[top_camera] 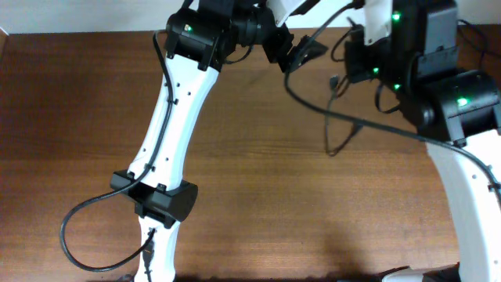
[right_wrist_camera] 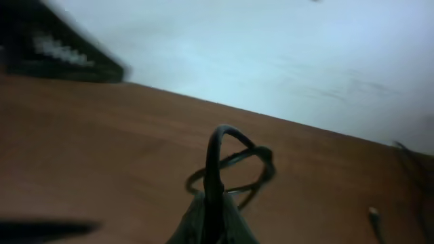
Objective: Untangle cables
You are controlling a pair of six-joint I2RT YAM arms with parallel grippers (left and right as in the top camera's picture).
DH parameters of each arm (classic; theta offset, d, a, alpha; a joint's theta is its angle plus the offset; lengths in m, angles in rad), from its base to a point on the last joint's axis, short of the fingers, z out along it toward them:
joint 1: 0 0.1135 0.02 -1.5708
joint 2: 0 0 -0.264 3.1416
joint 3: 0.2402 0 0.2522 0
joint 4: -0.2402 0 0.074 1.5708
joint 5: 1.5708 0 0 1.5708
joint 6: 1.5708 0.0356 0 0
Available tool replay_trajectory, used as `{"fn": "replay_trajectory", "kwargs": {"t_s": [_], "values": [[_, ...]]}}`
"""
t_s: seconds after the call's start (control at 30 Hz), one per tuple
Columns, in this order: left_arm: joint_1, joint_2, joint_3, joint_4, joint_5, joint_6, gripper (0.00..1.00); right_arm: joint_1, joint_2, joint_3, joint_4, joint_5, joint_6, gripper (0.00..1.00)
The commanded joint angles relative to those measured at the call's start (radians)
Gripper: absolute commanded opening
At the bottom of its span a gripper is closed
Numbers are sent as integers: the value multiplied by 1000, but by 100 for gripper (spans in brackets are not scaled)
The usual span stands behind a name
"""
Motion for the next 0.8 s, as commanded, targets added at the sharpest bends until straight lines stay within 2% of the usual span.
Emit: {"fn": "replay_trajectory", "kwargs": {"t_s": [0.0, 0.13, 0.2, 0.33, 0.4, 0.57, 0.77], "values": [[8, 8, -5, 6, 129, -25, 99, -117, -11, 5, 18, -61, 45, 4], [8, 8, -7, 22, 216, -24, 99, -243, -11, 5, 33, -237, 99, 4], [5, 8, -24, 77, 336, -24, 99, -317, -11, 5, 42, -399, 100, 4], [-2, 8, -72, 225, 473, -28, 99, -368, -12, 5, 44, -520, 122, 4], [-11, 8, -109, 288, 416, -32, 99, -372, -13, 5, 43, -545, 122, 4], [-36, 8, -217, 370, 158, -31, 99, -372, -24, 5, 44, -553, 122, 4], [-40, 9, -352, 527, 127, -32, 99, -372, -66, 5, 44, -553, 122, 4]]}}
